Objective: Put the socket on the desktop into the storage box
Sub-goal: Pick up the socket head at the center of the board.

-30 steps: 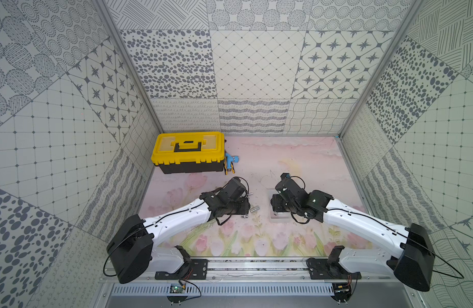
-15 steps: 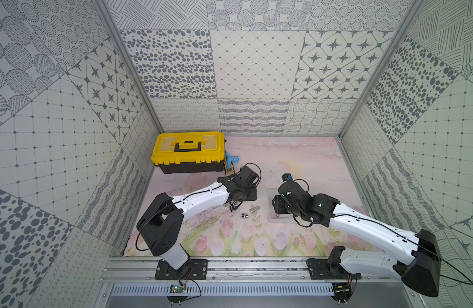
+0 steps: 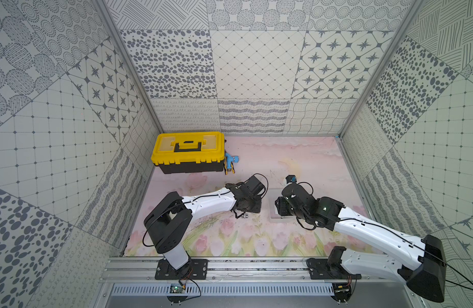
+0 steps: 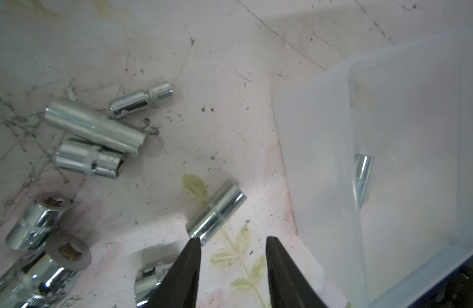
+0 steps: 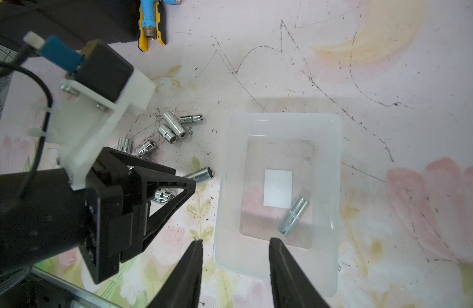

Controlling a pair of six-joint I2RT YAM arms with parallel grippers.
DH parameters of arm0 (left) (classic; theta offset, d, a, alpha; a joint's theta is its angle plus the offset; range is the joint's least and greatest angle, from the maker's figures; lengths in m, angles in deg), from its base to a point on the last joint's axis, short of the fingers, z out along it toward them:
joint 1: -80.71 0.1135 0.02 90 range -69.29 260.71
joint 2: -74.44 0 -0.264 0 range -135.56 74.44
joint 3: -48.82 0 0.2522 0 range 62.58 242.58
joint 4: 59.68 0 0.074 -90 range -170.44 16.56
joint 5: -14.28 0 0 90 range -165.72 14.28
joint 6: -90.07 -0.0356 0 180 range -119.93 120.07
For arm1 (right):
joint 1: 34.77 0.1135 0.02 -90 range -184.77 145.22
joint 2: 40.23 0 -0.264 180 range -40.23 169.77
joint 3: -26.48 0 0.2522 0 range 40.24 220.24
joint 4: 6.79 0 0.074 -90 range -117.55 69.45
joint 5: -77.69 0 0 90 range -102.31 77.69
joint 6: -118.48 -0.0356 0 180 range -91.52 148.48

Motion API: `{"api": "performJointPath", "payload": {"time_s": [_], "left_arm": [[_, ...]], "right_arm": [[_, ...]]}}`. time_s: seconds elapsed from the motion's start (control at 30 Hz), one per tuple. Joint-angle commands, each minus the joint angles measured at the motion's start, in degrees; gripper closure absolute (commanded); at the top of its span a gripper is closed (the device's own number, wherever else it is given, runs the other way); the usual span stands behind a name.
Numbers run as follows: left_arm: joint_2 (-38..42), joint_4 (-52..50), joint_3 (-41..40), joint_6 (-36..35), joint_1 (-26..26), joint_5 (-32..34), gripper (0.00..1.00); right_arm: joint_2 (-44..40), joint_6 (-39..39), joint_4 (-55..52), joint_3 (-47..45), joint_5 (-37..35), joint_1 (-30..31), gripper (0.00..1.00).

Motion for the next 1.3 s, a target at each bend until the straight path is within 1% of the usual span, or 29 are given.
{"api": "performJointPath", "payload": {"time_s": [0.0, 0.5, 0.63, 0.83, 1.27], "left_arm": [[-1.27, 0.24, 0.32, -5.30, -1.81, 2.81, 0.54], [-6.30, -0.87, 3.74, -8.44, -3.56, 11.98, 0.55], [-7.64, -1.67, 4.66, -9.52, -3.82, 13.06, 0.57], [-8.67, -1.94, 4.71, -9.52, -4.04, 12.66, 0.59], [-12.57, -6.97, 7.59, -7.45, -3.90, 16.93, 0.64]], "right_arm": [[-0.16, -0.46, 0.99, -0.06, -0.58, 0.21, 0.55], [-0.11, -0.35, 0.92, 0.88, 0.00, 0.22, 0.55], [-0.05, -0.10, 0.88, 1.33, 0.01, 0.21, 0.55], [0.04, 0.28, 0.62, 1.71, 0.04, 0.21, 0.55], [0.21, 0.66, 0.72, 1.49, 0.10, 0.11, 0.55]]}}
